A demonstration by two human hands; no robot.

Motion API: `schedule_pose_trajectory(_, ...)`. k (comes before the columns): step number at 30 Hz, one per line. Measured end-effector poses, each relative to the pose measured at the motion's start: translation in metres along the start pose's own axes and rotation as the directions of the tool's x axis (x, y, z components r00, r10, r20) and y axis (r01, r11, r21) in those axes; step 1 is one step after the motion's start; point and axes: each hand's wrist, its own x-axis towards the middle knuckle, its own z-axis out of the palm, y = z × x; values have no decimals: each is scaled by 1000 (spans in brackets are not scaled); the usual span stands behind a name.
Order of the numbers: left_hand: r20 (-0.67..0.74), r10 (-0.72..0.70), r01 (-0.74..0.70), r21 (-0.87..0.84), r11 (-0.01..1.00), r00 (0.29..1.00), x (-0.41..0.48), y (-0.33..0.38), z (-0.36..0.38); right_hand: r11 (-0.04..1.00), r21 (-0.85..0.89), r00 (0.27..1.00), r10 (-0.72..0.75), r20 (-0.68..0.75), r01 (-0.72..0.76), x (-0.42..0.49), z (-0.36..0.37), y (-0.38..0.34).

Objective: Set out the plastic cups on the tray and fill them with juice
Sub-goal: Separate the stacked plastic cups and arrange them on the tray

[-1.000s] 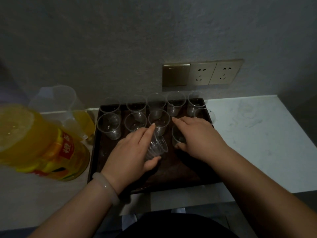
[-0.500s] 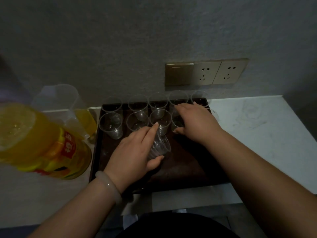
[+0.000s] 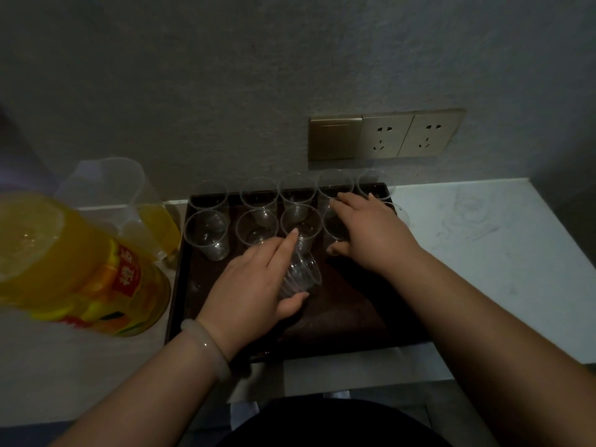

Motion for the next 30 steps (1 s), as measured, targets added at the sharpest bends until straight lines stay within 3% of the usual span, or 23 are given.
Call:
schedule_pose_trajectory(7,-13,26,-26,-17,1000,1000,4,2,3,972,229,994,-29,-103,53,-27,-17,-4)
schedule_pose_trajectory(15,-48,111,-116,-110,987,993,3,6,8,895,422,984,-174,34,143,-55,-7,-7)
schedule_pose_trajectory(20,-66,164,-173,-174,969,984,4,11,15,809,573,981,-187,42,130,-57,5,1)
schedule_pose_trajectory(24,-91,192,-208,-225,952,977,7,12,16,666,743,986,-160,54,68,-59,11,4)
schedule_pose_trajectory(27,-82,210,-223,-202,954,974,10,11,14,632,772,987,-158,41,69,-59,13,4)
schedule_pose_trajectory(30,-76,199,-211,-206,956,977,11,9,11,662,745,989,-146,18,84,-58,12,3)
